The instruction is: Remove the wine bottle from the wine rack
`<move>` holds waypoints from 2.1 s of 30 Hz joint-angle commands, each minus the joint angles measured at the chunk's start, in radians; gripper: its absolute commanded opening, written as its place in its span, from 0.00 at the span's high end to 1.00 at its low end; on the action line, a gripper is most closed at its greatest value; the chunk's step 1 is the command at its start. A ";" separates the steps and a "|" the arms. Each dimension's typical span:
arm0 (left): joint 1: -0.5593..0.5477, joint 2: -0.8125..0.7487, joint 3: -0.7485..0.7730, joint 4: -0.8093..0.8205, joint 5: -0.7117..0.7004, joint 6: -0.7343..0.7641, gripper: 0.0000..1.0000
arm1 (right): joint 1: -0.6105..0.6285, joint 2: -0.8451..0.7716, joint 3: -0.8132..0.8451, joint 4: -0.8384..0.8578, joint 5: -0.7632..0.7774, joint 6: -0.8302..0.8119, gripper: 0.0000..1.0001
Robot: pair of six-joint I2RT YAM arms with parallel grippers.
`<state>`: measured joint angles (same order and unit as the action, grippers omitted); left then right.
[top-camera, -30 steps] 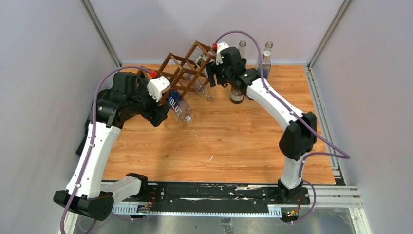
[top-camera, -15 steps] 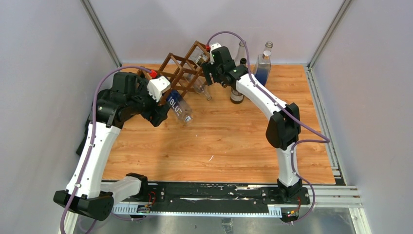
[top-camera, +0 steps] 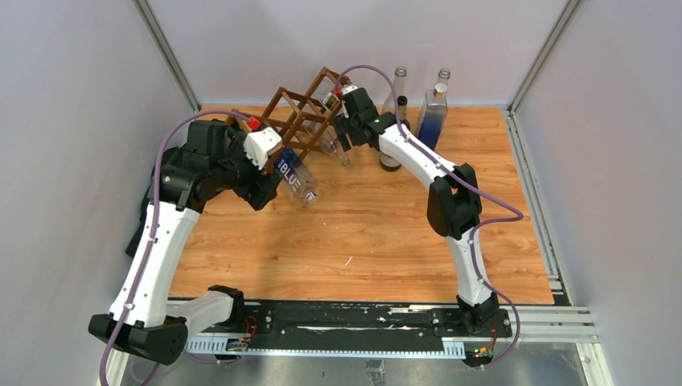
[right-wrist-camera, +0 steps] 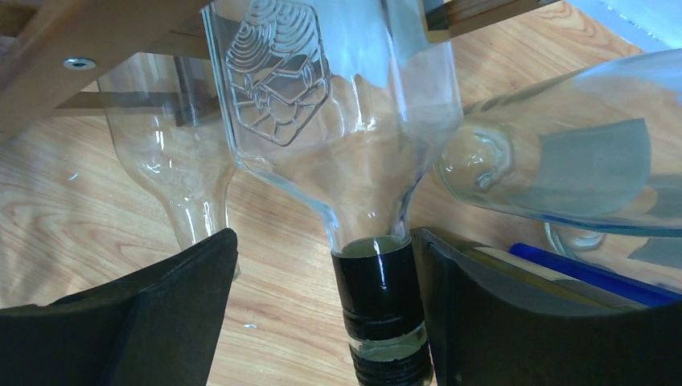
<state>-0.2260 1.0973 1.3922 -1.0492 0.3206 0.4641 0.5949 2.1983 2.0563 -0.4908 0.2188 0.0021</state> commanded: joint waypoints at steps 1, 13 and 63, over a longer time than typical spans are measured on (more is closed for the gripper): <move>0.005 -0.026 -0.004 0.009 0.030 0.013 0.00 | -0.004 0.020 0.031 -0.023 0.003 0.020 0.17; 0.005 -0.030 -0.012 0.009 0.032 0.016 0.00 | -0.003 -0.014 -0.018 0.021 -0.079 0.048 0.59; -0.063 -0.045 -0.177 0.084 0.192 0.475 0.00 | 0.029 -1.110 -0.983 0.092 -0.445 0.449 1.00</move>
<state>-0.2619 1.0752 1.2224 -0.9741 0.4797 0.9066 0.6113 1.1664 1.0496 -0.4419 -0.1959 0.4519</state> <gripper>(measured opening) 0.997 0.372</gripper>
